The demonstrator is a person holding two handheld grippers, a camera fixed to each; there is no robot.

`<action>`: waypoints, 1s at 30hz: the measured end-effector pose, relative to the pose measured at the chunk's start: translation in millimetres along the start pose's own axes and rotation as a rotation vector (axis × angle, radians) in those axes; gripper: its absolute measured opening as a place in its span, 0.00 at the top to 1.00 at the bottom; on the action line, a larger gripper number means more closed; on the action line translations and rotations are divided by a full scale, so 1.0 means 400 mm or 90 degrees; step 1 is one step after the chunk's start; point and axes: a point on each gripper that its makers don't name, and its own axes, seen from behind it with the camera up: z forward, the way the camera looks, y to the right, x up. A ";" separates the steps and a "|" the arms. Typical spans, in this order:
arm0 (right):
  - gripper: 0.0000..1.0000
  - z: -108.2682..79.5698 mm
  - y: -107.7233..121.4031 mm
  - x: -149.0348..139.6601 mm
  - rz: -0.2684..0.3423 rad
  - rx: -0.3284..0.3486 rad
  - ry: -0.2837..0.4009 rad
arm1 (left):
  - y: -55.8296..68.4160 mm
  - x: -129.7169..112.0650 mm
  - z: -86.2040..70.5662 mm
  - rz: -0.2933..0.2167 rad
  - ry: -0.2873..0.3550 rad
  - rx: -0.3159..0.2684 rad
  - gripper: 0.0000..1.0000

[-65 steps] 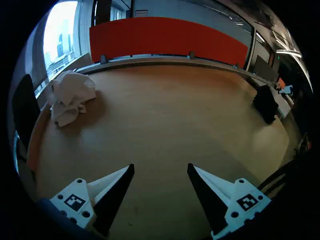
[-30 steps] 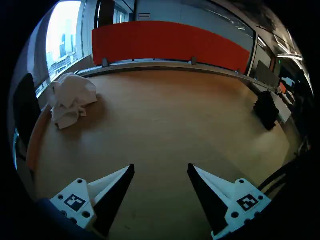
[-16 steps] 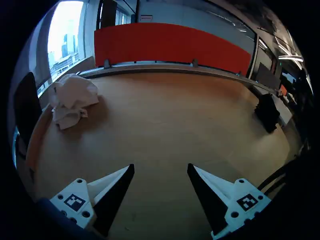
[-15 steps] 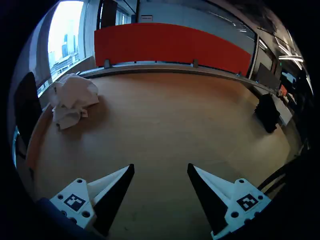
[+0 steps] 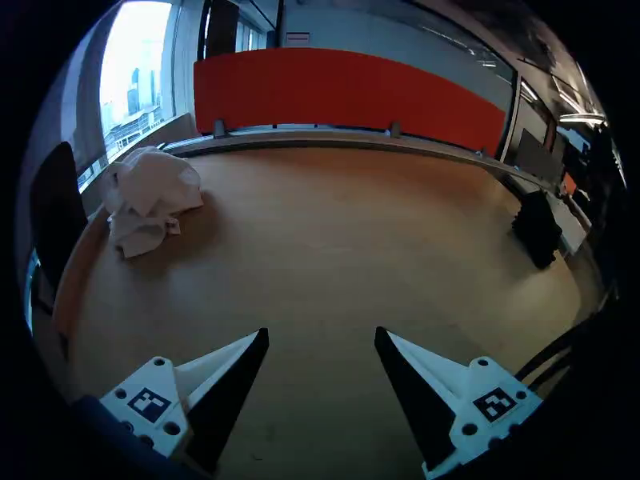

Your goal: Fold towel

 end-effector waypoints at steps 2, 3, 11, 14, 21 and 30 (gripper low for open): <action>0.00 0.006 -0.030 -0.006 0.000 0.009 -0.001 | -0.001 0.001 0.000 -0.002 0.001 0.000 0.01; 0.00 0.009 -0.047 -0.009 0.000 0.014 -0.002 | -0.001 0.002 0.000 -0.004 0.002 0.000 0.01; 0.00 0.013 -0.147 -0.025 0.009 0.037 -0.008 | -0.009 0.007 -0.003 -0.006 0.008 0.003 0.01; 0.00 0.011 -0.184 -0.025 0.013 0.047 -0.006 | -0.010 0.009 -0.003 -0.007 0.010 0.003 0.01; 0.00 0.004 -0.250 -0.030 0.028 0.061 -0.002 | -0.014 0.010 -0.005 -0.009 0.014 0.003 0.01; 0.00 -0.019 -0.287 -0.049 0.037 0.062 -0.005 | -0.017 0.006 -0.007 -0.012 0.017 0.004 0.01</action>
